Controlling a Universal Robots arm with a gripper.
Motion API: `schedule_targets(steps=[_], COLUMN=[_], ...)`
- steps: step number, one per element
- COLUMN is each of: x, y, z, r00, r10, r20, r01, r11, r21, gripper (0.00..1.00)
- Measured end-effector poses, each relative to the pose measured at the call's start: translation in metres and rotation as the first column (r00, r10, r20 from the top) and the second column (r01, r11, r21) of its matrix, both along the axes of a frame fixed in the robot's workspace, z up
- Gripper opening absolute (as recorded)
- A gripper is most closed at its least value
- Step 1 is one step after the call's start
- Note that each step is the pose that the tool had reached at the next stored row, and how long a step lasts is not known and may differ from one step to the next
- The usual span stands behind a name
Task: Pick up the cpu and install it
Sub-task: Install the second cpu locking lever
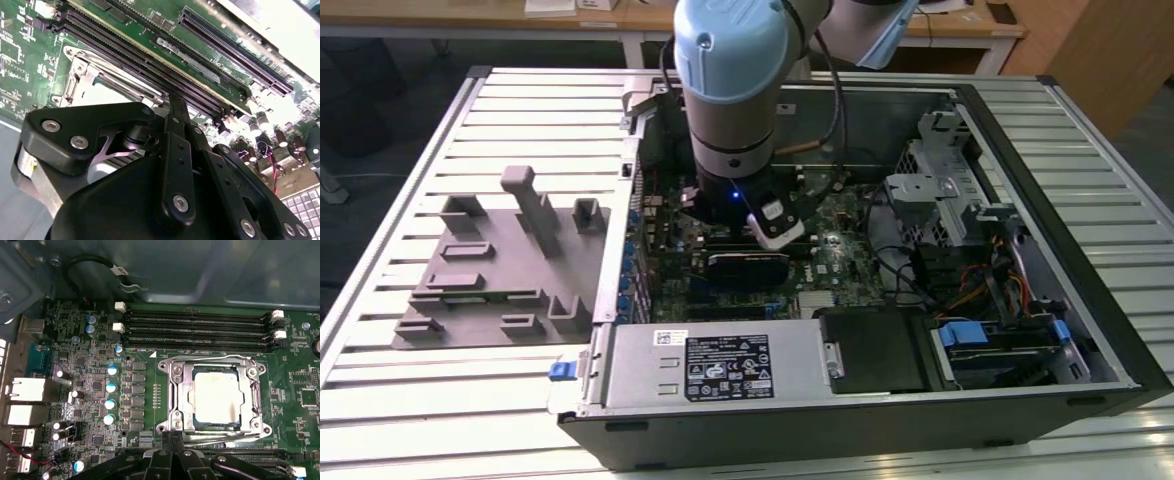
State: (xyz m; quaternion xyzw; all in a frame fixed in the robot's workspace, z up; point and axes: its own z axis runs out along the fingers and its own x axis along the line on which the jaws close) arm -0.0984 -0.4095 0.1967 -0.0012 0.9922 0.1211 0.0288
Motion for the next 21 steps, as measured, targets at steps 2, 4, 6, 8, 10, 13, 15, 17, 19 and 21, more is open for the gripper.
schedule_targets(steps=[2,4,6,8,10,13,15,17,19,21], x=[-0.0001,-0.0004,-0.0015,-0.0034,-0.0060,-0.0084,-0.0086,-0.0086,-0.0087,-0.0087], y=[-0.0007,-0.0015,-0.0027,-0.0045,-0.0065,-0.0072,-0.0072,-0.0072,-0.0074,-0.0073], z=[-0.0006,-0.0012,-0.0021,-0.0030,-0.0034,-0.0037,-0.0041,-0.0049,-0.0057,-0.0064], r00=[1.0000,1.0000,0.9999,0.9999,0.9998,0.9997,0.9996,0.9996,0.9996,0.9995], r10=[0.003,0.005,0.007,0.008,0.009,0.009,0.009,0.009,0.009,0.009], r20=[0.0030,0.0063,0.0096,0.0124,0.0154,0.0216,0.0257,0.0274,0.0279,0.0290], r01=[-0.003,-0.005,-0.007,-0.008,-0.009,-0.010,-0.011,-0.011,-0.011,-0.011], r11=[0.9999,0.9996,0.9993,0.9991,0.9990,0.9985,0.9979,0.9977,0.9977,0.9975], r21=[0.0135,0.0265,0.0364,0.0415,0.0446,0.0546,0.0639,0.0663,0.0666,0.0696], gripper=[0.11,0.11,0.11,0.11,0.11,0.11,0.11,0.11,0.11,0.11])
